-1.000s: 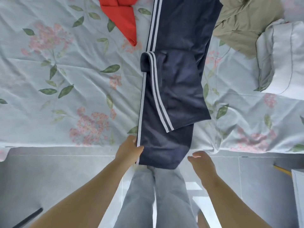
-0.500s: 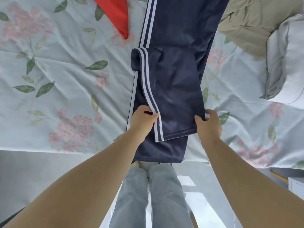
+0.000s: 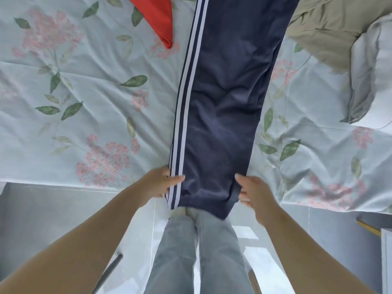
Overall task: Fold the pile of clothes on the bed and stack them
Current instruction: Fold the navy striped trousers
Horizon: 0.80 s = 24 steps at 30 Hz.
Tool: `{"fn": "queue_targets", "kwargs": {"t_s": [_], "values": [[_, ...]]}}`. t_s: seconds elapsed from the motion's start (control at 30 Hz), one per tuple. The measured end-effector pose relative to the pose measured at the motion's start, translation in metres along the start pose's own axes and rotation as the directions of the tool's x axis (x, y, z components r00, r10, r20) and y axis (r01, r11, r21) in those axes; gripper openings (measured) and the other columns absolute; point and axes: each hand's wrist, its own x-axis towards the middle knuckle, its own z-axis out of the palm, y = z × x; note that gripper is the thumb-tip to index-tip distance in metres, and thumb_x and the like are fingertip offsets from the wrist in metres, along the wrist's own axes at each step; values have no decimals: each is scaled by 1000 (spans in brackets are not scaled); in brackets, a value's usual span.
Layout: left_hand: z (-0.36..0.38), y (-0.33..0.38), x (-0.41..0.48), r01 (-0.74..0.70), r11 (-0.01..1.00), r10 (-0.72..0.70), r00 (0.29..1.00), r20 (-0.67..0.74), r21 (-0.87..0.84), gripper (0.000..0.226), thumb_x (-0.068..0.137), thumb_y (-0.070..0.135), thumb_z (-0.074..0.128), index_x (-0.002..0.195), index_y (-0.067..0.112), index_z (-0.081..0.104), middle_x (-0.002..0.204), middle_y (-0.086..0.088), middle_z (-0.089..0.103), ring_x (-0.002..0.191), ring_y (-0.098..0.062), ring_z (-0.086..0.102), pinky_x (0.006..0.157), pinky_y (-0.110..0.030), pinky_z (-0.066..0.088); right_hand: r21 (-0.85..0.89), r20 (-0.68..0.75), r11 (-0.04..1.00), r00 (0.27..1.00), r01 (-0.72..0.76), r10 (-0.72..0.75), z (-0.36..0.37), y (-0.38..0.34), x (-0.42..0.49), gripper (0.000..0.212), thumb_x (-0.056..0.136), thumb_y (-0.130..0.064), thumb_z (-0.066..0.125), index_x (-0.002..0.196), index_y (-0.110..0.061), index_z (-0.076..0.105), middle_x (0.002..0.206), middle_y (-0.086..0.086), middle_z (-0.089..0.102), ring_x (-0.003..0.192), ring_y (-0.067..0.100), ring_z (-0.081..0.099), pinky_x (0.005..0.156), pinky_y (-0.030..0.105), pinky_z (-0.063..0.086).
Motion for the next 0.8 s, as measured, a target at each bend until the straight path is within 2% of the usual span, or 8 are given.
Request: {"fn": "queue_targets", "kwargs": {"t_s": [0.1, 0.23, 0.27, 0.37, 0.47, 0.63, 0.73, 0.8], "values": [[12, 15, 11, -147, 987, 162, 934, -318, 71, 27, 90, 35, 54, 89, 9, 60, 76, -6, 60, 74, -27, 57, 64, -30, 43, -38, -138, 985, 975, 170, -173, 7, -12, 10, 20, 88, -17, 60, 81, 1, 53, 78, 21, 52, 76, 23, 49, 78, 45, 50], [21, -8, 12, -80, 973, 157, 917, -367, 217, 16, 88, 19, 46, 89, 9, 58, 68, 0, 54, 66, -22, 50, 53, -27, 34, -88, -144, 994, 987, 64, -76, 14, 18, 3, 14, 87, -12, 54, 80, -4, 47, 80, 9, 47, 72, 23, 43, 72, 52, 52], [22, -17, 11, -56, 976, 137, 910, -391, 211, 15, 88, 19, 47, 95, 12, 58, 74, 2, 55, 70, -21, 51, 54, -27, 34, -99, -162, 994, 985, 46, -62, 14, 26, 1, 15, 87, -11, 53, 78, -2, 45, 76, 7, 47, 66, 20, 43, 64, 44, 53], [27, -28, 11, -100, 992, 123, 834, -537, 71, 37, 84, 25, 62, 117, 15, 48, 104, 2, 50, 90, -19, 51, 72, -30, 41, -148, -246, 976, 951, 157, -190, 14, 34, 6, 29, 84, -13, 56, 65, -16, 34, 49, -13, 36, 41, 6, 31, 38, 13, 28], [32, -23, 16, -138, 990, 103, 866, -490, -36, 38, 81, 24, 65, 115, 15, 50, 106, -2, 58, 87, -21, 58, 70, -30, 45, -198, -248, 967, 947, 158, -206, 18, 33, 10, 17, 80, -17, 60, 78, -12, 44, 60, -7, 45, 54, 12, 40, 48, 22, 32], [28, -17, 17, -192, 971, 229, 920, -319, 142, 12, 93, 28, 50, 99, 20, 57, 76, 5, 58, 70, -12, 52, 58, -24, 37, -147, -224, 975, 955, 166, -196, 12, 39, 10, 23, 88, -22, 56, 75, -6, 45, 70, 2, 43, 64, 18, 36, 56, 28, 31], [28, -20, 9, -232, 965, 187, 936, -300, -122, 13, 97, 33, 44, 97, 24, 53, 82, 4, 56, 74, -12, 51, 60, -22, 37, -18, -196, 980, 960, 198, -198, 9, 43, 4, 30, 91, -29, 56, 77, -7, 42, 71, 0, 38, 62, 16, 32, 54, 27, 29], [29, -22, 2, -241, 935, 182, 956, -232, -261, 13, 99, 34, 41, 103, 28, 52, 96, 4, 59, 88, -12, 56, 68, -20, 41, 6, -84, 984, 980, 180, -179, 8, 48, 0, 25, 91, -28, 59, 79, -10, 47, 72, -3, 48, 61, 14, 44, 53, 21, 36]]}}
